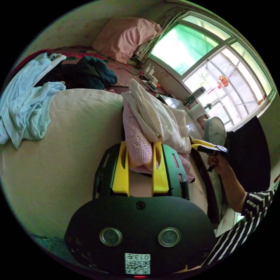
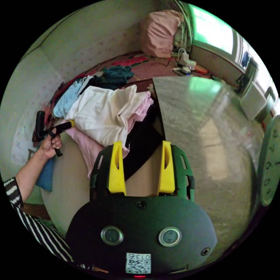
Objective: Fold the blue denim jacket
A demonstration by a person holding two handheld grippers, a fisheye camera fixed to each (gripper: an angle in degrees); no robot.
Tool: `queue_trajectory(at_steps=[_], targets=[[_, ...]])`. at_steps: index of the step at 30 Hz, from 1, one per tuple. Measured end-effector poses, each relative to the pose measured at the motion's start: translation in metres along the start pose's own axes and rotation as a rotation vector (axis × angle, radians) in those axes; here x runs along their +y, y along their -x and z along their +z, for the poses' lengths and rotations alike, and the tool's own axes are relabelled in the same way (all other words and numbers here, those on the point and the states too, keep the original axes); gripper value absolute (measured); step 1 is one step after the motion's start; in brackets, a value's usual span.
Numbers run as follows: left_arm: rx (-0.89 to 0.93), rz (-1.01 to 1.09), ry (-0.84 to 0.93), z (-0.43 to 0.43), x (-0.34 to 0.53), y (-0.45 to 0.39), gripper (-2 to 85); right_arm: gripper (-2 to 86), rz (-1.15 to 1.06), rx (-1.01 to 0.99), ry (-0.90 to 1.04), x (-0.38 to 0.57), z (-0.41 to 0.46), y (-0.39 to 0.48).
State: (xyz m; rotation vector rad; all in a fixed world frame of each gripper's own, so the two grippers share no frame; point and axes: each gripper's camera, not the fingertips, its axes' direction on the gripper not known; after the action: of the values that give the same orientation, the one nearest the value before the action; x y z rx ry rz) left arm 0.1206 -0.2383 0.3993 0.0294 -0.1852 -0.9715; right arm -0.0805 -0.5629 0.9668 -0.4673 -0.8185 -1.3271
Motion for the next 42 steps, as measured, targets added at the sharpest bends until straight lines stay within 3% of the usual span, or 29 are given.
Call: queue_trajectory(at_steps=[12,17,23,30,36,38,42], targets=[[-0.008,-0.058,-0.01,0.014,0.011,-0.002,11.8,10.0,0.218,-0.239,0.033,-0.02,0.037,-0.019],[-0.021,-0.042,-0.025,0.014,0.022,-0.002,11.4,11.7,0.081,-0.011,0.029,-0.022,0.022,0.014],[-0.017,-0.039,-0.035,0.013,0.035,0.003,11.1,16.9,0.178,-0.003,0.002,-0.006,0.014,0.015],[-0.009,-0.047,-0.042,0.01,0.052,0.011,11.0,15.2,0.189,-0.095,0.025,-0.019,0.025,0.035],[0.003,-0.09,-0.065,0.006,0.074,0.02,10.8,8.3,0.201,-0.261,0.022,-0.03,0.028,0.047],[0.001,-0.11,-0.084,0.003,0.084,0.018,10.7,7.1,0.086,-0.166,-0.028,-0.04,0.015,0.07],[-0.013,-0.12,-0.13,0.006,0.096,0.006,10.5,6.1,-0.31,0.233,-0.178,-0.065,-0.011,0.152]])
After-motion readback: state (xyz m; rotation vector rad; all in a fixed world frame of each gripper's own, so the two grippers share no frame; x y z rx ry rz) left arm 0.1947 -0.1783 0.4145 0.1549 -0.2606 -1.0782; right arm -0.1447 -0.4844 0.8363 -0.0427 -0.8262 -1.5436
